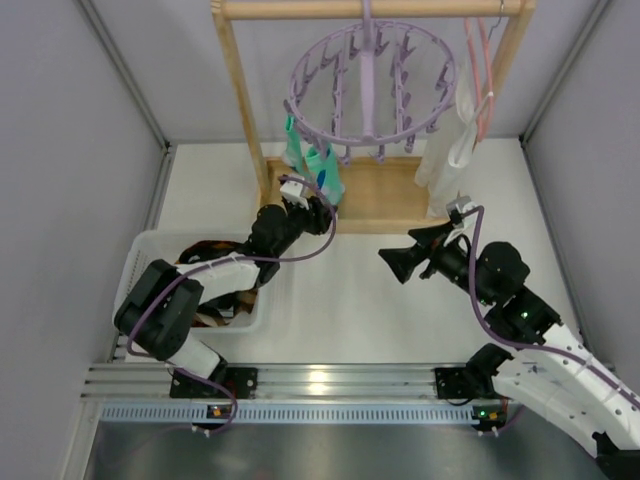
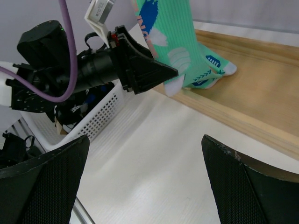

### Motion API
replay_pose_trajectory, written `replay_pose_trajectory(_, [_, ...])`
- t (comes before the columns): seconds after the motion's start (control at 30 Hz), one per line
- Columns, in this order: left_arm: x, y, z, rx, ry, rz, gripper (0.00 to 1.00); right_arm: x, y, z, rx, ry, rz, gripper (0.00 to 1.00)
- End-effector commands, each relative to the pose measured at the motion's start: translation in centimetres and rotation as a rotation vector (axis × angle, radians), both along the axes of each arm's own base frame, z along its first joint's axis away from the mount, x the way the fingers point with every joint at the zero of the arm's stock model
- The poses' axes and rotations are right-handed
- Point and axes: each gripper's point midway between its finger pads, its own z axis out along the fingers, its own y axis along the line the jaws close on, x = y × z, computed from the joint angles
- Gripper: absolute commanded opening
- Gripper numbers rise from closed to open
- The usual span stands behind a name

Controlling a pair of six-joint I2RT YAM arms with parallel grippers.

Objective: Remove the socks clipped to the hanger

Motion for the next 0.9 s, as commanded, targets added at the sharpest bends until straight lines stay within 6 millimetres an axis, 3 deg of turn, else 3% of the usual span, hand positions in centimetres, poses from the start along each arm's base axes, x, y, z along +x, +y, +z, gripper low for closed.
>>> replay_pose_trajectory(0.0, [2.3,-0.6,5.9,-0.087,-0.19,0.036,0.49,-0.7,-0.2,3.8,0.085,-0.077,0.018,0.99])
replay_pose_trajectory(0.03, [2.4,-0.7,6.4,-0.083,-0.205,0.046,0.27,-0.6,-0.5,4.1,0.085,-0.08,0.007,1.0])
replay_pose_trajectory(0.1, [2.3,-0.5,7.2,-0.078,-0.229,0.091,0.09,-0.7,-0.7,4.6,0.088,-0.088,-0.002,0.99])
replay_pose_trajectory(0.17, [1.1,-1.6,8.5,-0.061,-0.273,0.095,0.0,-1.0,-1.3,5.8,0.102,-0.11,-0.017,0.99])
replay_pose_trajectory(0.2, [0.7,-1.4,9.8,-0.076,-0.291,0.132,0.0,-0.9,-1.6,6.1,0.107,-0.112,-0.035,1.0])
replay_pose_trajectory(0.27, [-0.6,-2.6,10.3,-0.054,-0.284,0.121,0.0,-1.4,-2.3,7.3,0.13,-0.137,-0.052,0.99])
replay_pose_trajectory(0.3, [-0.6,-2.1,11.7,-0.058,-0.293,0.176,0.0,-1.4,-2.7,7.7,0.146,-0.137,-0.071,0.99])
replay_pose_trajectory(0.37, [-2.3,-3.8,11.5,-0.013,-0.283,0.159,0.0,-1.6,-3.4,8.4,0.156,-0.141,-0.095,1.0])
replay_pose_trajectory(0.43, [-2.7,-4.1,12.2,0.035,-0.297,0.214,0.0,-1.3,-4.9,9.0,0.143,-0.124,-0.172,0.99])
replay_pose_trajectory(0.5, [-4.5,-6.2,11.4,0.134,-0.307,0.198,0.0,-0.8,-6.0,9.4,0.115,-0.116,-0.235,0.99])
replay_pose_trajectory(0.53, [-5.7,-7.2,11.6,0.145,-0.309,0.211,0.0,-1.1,-6.5,10.9,0.127,-0.132,-0.249,0.99])
replay_pose_trajectory(0.6, [-6.6,-8.6,10.5,0.208,-0.315,0.202,0.0,-0.9,-7.2,11.1,0.091,-0.113,-0.287,0.99])
replay_pose_trajectory(0.63, [-7.6,-9.6,10.5,0.216,-0.32,0.188,0.0,-1.2,-7.9,13.1,0.105,-0.132,-0.305,1.0])
replay_pose_trajectory(0.67, [-7.8,-9.9,10.2,0.239,-0.319,0.206,0.0,-0.7,-7.9,12.4,0.059,-0.095,-0.321,0.99])
replay_pose_trajectory(0.73, [-8.5,-11.4,8.5,0.299,-0.313,0.193,0.0,-1.0,-8.6,14.8,0.065,-0.116,-0.342,0.99])
replay_pose_trajectory(0.8, [-8.6,-12.5,7.7,0.36,-0.326,0.211,0.0,-0.3,-8.6,15.0,0.022,-0.095,-0.359,0.99])
replay_pose_trajectory(0.87, [-9.4,-14.0,7.0,0.408,-0.343,0.204,0.0,0.2,-8.2,16.7,0.015,-0.103,-0.361,0.98])
